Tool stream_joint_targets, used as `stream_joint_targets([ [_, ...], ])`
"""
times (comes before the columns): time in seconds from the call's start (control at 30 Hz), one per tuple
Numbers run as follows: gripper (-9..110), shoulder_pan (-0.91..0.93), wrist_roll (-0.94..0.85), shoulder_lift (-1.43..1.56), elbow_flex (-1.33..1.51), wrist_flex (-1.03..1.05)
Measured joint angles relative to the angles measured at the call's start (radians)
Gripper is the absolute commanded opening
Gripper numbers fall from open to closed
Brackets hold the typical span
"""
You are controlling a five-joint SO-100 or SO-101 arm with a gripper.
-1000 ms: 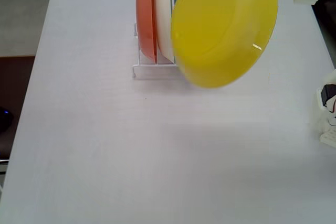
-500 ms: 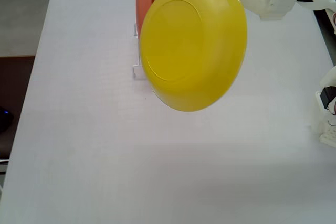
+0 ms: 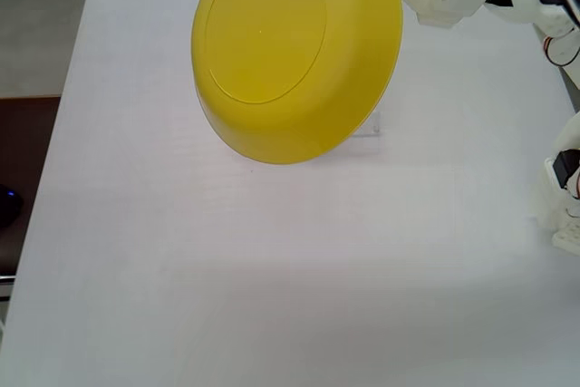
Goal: Please take one of the plates.
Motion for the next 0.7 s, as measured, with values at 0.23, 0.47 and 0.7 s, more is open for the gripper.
stream_joint_targets([
  [0.23, -1, -0.018, -0.006, -0.061, 0.005, -0.103],
  [0.47, -1, -0.025, -0.003, -0.112, 0.005, -0.17],
  [0.7, -1, -0.025, 0.014, -0.146, 0.005, -0.204],
])
